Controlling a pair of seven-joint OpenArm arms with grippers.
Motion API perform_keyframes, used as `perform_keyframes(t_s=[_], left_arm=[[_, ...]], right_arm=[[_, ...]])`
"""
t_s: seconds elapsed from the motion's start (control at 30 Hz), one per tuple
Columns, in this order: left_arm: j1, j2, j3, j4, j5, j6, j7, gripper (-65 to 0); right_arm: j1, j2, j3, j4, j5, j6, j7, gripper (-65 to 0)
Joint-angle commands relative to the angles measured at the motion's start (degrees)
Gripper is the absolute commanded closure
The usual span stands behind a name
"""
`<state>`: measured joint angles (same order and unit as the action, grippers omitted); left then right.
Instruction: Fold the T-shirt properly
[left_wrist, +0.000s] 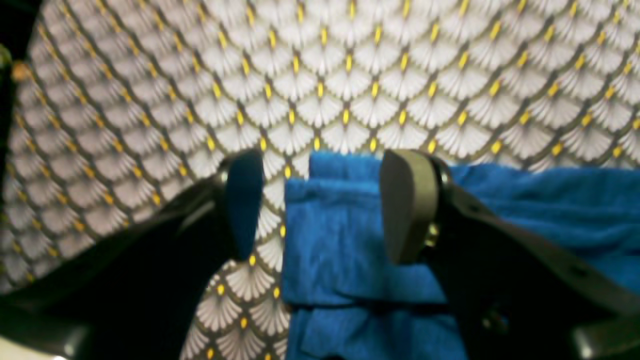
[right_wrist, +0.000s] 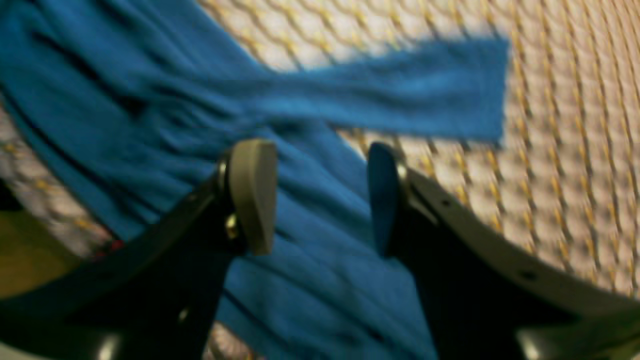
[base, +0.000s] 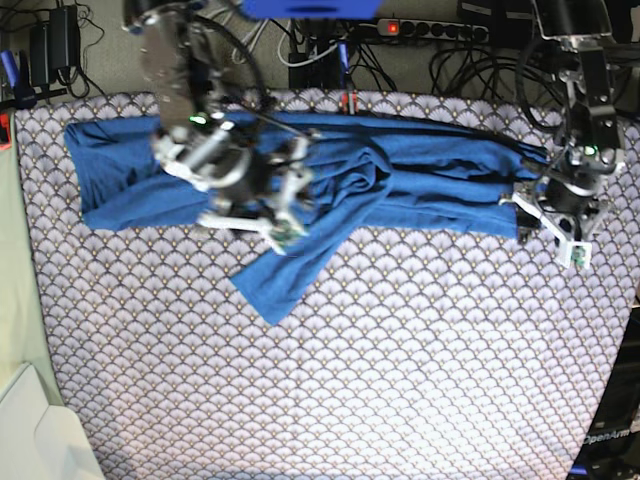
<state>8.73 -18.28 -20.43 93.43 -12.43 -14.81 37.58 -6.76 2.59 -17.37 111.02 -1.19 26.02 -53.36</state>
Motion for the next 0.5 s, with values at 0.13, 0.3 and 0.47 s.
perform_keyframes(t_s=[0.13,0.3,0.47], left_arm=[[-0.42,-0.84,0.07,6.4,-0.28,0.17,-0.79,-37.1],[-2.89,1.98,3.68,13.17,-3.53,0.17,-0.79,-37.1],[-9.92,4.88,18.97,12.46,-4.32,0.7,-0.79,-37.1]], right_arm=[[-0.31,1.85,5.28,3.31,0.88,0.05,1.63,-30.3],[-1.37,3.17,12.31,3.75,0.88,0.13,1.98,-30.3],[-1.63,5.01,22.16,3.75,0.88,0.31,2.15,-30.4]])
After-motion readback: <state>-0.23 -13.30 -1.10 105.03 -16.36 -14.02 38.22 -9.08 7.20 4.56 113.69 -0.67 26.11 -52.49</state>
